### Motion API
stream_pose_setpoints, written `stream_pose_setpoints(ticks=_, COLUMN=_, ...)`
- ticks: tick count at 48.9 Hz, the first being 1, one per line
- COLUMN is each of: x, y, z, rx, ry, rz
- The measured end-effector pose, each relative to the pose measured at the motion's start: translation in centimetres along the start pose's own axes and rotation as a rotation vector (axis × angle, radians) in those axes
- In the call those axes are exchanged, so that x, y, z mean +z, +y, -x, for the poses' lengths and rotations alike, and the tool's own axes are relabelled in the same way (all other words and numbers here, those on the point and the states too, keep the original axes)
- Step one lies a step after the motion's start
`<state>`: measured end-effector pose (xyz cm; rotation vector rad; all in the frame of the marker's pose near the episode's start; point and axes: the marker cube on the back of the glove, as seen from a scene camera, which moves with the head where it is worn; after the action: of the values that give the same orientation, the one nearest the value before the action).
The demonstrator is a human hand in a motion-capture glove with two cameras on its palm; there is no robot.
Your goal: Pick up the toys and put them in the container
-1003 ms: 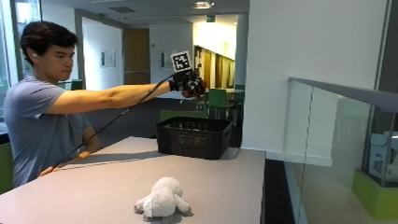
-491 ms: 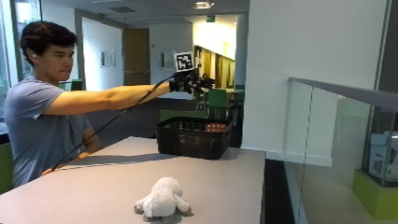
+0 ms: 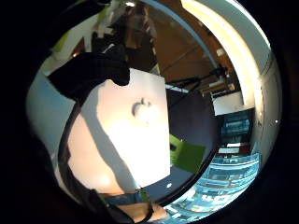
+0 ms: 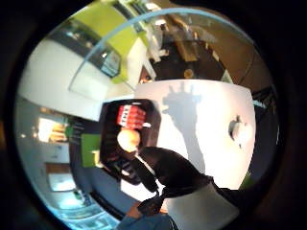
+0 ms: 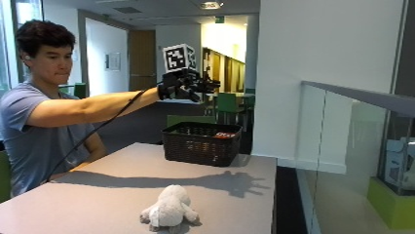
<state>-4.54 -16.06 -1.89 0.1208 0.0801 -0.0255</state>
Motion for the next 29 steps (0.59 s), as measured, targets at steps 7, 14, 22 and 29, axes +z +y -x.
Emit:
stream_pose_setpoints(ticks=7, x=3.3, y=-0.1, z=-7.1, rx=0.087, ry=-0.004, rz=0.046)
stream_pose_setpoints(ticks=14, x=6.7, y=0.2, z=-11.4, rx=0.14, ry=0.015, rz=0.087)
stream_pose_setpoints(ticks=22, x=11.7, y=1.0, z=-15.7, rx=0.2, ry=-0.015, rz=0.174)
stream_pose_setpoints(ticks=29, x=16.2, y=2.0, z=-17.6, rx=0.244, ry=-0.037, rz=0.237)
